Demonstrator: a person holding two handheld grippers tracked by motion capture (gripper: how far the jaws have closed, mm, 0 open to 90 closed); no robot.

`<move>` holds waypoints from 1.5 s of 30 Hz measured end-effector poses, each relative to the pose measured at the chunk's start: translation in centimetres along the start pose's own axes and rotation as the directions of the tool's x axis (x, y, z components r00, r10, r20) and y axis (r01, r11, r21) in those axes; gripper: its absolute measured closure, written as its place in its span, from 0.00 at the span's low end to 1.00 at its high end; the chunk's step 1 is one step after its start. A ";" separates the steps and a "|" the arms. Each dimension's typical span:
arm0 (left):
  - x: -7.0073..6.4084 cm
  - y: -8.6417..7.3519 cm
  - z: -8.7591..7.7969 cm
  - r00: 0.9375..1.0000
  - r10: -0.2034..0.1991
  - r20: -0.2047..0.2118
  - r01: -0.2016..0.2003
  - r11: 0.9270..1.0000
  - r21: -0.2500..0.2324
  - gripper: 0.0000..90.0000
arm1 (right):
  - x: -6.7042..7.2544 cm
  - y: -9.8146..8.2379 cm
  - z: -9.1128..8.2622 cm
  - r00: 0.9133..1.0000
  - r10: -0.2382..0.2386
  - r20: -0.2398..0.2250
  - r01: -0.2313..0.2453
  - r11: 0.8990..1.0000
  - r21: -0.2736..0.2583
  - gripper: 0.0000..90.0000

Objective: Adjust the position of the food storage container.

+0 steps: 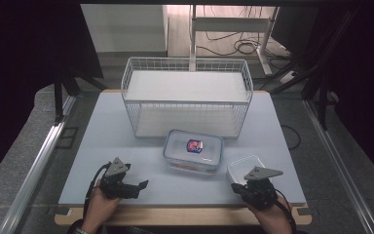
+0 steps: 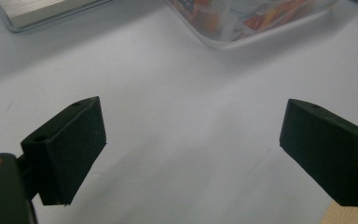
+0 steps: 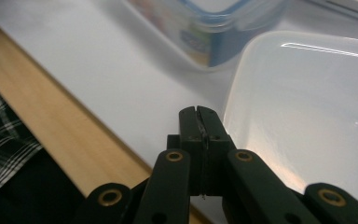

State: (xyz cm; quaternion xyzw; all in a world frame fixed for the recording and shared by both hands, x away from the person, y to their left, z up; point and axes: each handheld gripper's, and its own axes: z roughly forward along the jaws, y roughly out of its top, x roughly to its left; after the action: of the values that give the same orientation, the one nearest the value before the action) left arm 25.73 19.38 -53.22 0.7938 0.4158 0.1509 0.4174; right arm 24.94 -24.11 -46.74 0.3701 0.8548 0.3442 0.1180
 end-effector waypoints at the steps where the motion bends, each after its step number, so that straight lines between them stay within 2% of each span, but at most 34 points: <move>1: 0.0 0.0 0.0 1.000 -0.002 0.001 0.002 1.000 -0.001 0.08 | -0.8 -0.1 0.0 1.000 0.018 -0.001 -0.018 1.000 -0.014 0.99; 8: 0.1 0.0 0.0 1.000 -0.014 0.008 0.014 1.000 -0.002 0.08 | -3.0 -0.2 -0.1 0.998 0.050 0.037 -0.049 0.998 -0.032 0.99; 15: 0.1 0.1 -0.1 0.999 -0.036 0.029 0.036 0.999 -0.013 0.08 | -5.4 -0.4 0.1 0.995 0.086 0.053 -0.083 0.995 -0.054 0.99; 17: 0.1 0.2 -0.1 0.998 -0.048 0.041 0.049 0.999 -0.014 0.08 | -6.2 -0.3 0.1 0.993 0.091 0.078 -0.087 0.994 -0.060 0.99; 19: 0.0 0.2 -0.1 0.998 -0.050 0.044 0.050 0.999 -0.010 0.08 | -6.9 -0.3 0.1 0.991 0.100 0.084 -0.094 0.993 -0.066 0.99; 23: -0.2 0.3 0.0 0.998 -0.044 0.047 0.044 0.999 0.000 0.08 | -8.0 -0.2 0.1 0.988 0.100 0.114 -0.092 0.993 -0.074 0.99; 25: -0.3 0.4 -0.1 0.997 -0.038 0.062 0.038 0.999 -0.001 0.08 | -9.0 0.0 0.2 0.983 0.107 0.149 -0.096 0.992 -0.080 1.00; 27: -0.4 0.6 0.0 0.998 -0.033 0.060 0.033 0.999 0.003 0.08 | -9.9 0.1 0.2 0.979 0.122 0.163 -0.108 0.990 -0.088 1.00; 30: -0.6 0.7 0.1 0.999 -0.013 0.043 0.012 1.000 0.014 0.11 | -10.0 0.1 0.2 0.978 0.123 0.171 -0.109 0.990 -0.088 1.00; 31: -0.6 1.0 -0.1 1.000 -0.004 0.028 0.004 1.000 0.007 0.17 | -9.6 0.2 0.0 0.977 0.117 0.176 -0.100 0.990 -0.097 0.99; 34: -0.3 1.4 -0.3 0.999 -0.004 0.047 0.005 1.000 -0.011 0.35 | -8.9 0.7 -0.3 0.981 0.101 0.164 -0.081 0.989 -0.127 0.99; 35: 0.1 2.2 -0.2 0.999 0.004 0.042 -0.003 1.000 -0.025 0.41 | -8.5 1.0 -0.1 0.983 0.097 0.156 -0.077 0.988 -0.132 0.99; 39: 0.8 3.4 0.4 0.998 -0.022 0.053 0.024 0.999 -0.040 0.66 | -8.0 1.6 0.6 0.988 0.083 0.134 -0.066 0.990 -0.126 0.99; 42: 1.6 5.1 1.9 0.999 -0.013 0.032 0.014 1.000 -0.025 0.87 | -7.2 2.6 2.2 0.992 0.068 0.108 -0.055 0.991 -0.118 0.99; 43: 1.6 5.1 1.9 0.999 -0.013 0.032 0.014 1.000 -0.025 0.91 | -7.1 2.8 2.5 0.992 0.066 0.107 -0.053 0.992 -0.117 0.99; 45: 2.2 6.5 3.5 1.000 -0.004 0.024 0.005 1.000 -0.015 0.97 | -6.8 3.4 3.4 0.993 0.058 0.102 -0.047 0.993 -0.112 0.99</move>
State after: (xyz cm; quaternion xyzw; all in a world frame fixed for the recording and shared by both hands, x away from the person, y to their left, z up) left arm 32.65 17.25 -50.47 0.7915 0.4115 0.1436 0.4285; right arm 33.11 -25.59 -47.32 0.4030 0.8173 0.3735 0.1737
